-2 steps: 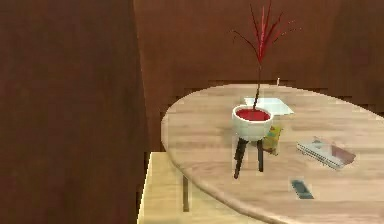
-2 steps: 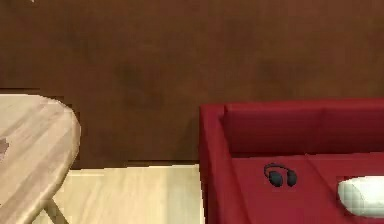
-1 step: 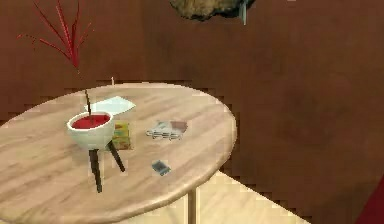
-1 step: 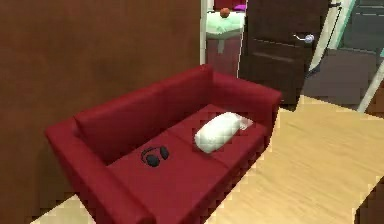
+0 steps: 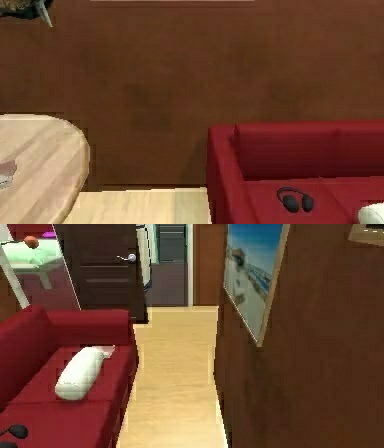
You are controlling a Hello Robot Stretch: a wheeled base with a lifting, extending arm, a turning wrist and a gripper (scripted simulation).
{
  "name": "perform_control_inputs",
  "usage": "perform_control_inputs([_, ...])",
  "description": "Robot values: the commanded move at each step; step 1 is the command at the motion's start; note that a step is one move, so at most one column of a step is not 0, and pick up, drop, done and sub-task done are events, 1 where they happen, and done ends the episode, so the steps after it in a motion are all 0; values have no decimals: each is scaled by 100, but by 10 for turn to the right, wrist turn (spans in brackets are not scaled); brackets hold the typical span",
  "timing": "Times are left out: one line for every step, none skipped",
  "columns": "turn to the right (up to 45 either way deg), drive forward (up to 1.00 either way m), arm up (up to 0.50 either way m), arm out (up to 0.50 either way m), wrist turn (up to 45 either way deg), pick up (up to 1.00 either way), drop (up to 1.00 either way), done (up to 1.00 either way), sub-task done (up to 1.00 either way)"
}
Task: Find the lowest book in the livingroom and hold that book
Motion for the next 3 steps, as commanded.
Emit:
perform_control_inputs([450,0,0,0,0,0,0,0,0])
perform_control_inputs([300,0,0,0,0,0,0,0,0])
perform_control_inputs([0,75,0,0,0,0,0,0,0])
